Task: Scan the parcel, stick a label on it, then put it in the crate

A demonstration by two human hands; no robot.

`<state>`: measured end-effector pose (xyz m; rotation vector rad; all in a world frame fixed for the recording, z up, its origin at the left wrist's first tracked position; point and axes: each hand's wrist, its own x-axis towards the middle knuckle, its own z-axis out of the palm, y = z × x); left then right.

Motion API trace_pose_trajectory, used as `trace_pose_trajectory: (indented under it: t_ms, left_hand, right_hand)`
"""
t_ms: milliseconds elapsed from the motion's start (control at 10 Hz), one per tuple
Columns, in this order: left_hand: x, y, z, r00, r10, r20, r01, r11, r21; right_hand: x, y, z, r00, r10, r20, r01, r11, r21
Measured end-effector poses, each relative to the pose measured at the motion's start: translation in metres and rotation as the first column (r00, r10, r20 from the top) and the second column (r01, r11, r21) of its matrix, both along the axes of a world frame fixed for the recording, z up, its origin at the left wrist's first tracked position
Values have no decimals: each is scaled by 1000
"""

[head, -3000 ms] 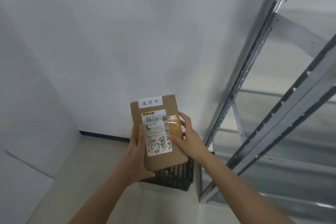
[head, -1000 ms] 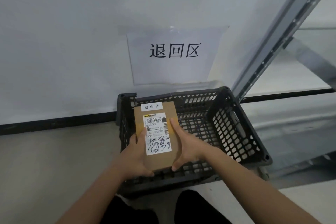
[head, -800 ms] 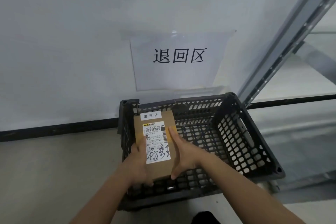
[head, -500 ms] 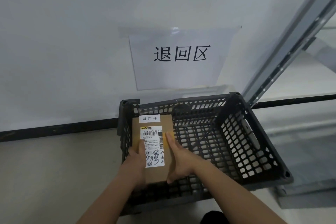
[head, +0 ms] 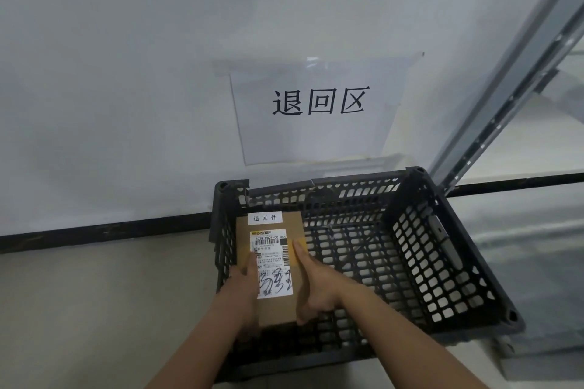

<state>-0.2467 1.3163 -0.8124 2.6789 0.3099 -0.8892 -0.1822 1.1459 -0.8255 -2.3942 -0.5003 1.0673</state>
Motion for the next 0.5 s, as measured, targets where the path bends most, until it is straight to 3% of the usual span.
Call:
trace_pose_trajectory:
  t_ms: [300, 500]
  left_hand:
    - [2, 0, -3, 1000, -25, -10, 25, 1000, -11]
    - [2, 2, 15, 995, 103, 15, -100, 987, -126]
  right_hand:
    - [1, -1, -13, 998, -30, -52, 30, 1000, -7]
    - [4, -9, 3, 994, -60, -95, 60, 998, 4]
